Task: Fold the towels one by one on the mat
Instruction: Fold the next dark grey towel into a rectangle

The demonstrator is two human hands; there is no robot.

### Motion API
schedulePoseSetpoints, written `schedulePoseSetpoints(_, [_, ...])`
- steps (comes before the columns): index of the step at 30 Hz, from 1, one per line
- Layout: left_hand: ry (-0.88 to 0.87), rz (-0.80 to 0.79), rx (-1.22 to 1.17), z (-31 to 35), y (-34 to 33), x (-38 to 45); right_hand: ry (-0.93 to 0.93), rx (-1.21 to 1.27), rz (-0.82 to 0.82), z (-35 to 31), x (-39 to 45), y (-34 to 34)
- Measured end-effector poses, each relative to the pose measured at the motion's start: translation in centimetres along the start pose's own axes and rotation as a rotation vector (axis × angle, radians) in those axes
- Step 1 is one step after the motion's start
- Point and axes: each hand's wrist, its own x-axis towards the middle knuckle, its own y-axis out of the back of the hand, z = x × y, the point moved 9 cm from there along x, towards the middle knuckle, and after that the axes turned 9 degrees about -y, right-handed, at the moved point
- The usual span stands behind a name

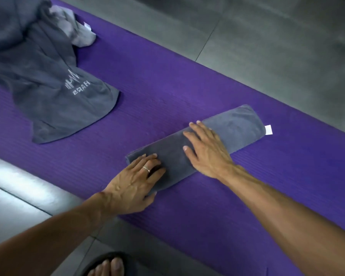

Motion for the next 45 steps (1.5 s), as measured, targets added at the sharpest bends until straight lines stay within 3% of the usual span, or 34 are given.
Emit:
schedulePoseSetpoints(2, [0.073, 0.051, -0.063, -1.0, 1.5, -0.3, 0.003, 0.078, -0.021, -1.3, -0.6, 0.6])
schedulePoseSetpoints(7, [0.480, 0.119, -0.391, -6.2, 5.0, 1.2, 0.120, 0.258, -0.216, -5.3, -2.8, 1.2])
schedulePoseSetpoints(12, [0.524, 0.196, -0.655, -8.2, 8.0, 2.8, 0.018, 0.431, -0.063, -6.3, -2.0, 3.0])
schedulePoseSetpoints(16, [0.546, 0.244, -0.708, -9.1, 8.3, 4.0, -0.073, 0.410, -0.143, -5.4, -0.7, 5.0])
schedulePoseSetpoints(18, [0.609, 0.364, -0.786, -9.9, 8.7, 4.3, -0.140, 0.470, -0.126, -4.2, -0.3, 6.5])
schedulePoseSetpoints(21, [0.749, 0.553, -1.067, -10.7, 8.7, 4.3, -0.322, 0.718, -0.112, -1.3, -0.4, 8.3])
schedulePoseSetpoints(23, [0.711, 0.502, -1.496, -9.1, 6.9, 5.8, -0.463, 1.063, -0.182, 0.5, -1.4, 7.9])
schedulePoseSetpoints(25, [0.536, 0.376, -1.672, -6.3, 6.3, 7.8, -0.557, 1.402, -0.279, 1.6, -2.8, 6.9])
schedulePoseSetpoints(28, [0.499, 0.249, -1.648, -3.5, 5.0, 9.2, -0.606, 1.697, -0.373, 2.6, -4.8, 5.8])
schedulePoseSetpoints(31, [0.565, 0.151, -1.315, -3.0, 3.6, 9.7, -0.615, 1.795, -0.350, 4.1, -5.6, 5.2])
schedulePoseSetpoints(34, [0.574, 0.010, -1.091, -2.0, 2.3, 10.8, -0.660, 1.671, -0.213, 6.4, -5.5, 5.1])
schedulePoseSetpoints(39, [0.550, -0.045, -1.230, 0.0, 0.6, 11.4, -0.863, 1.538, 0.082, 12.7, -5.4, 5.3])
schedulePoseSetpoints(45, [0.663, 0.065, -0.758, -0.9, -0.5, 10.4, -0.911, 1.305, 0.108, 15.8, -2.8, 3.5])
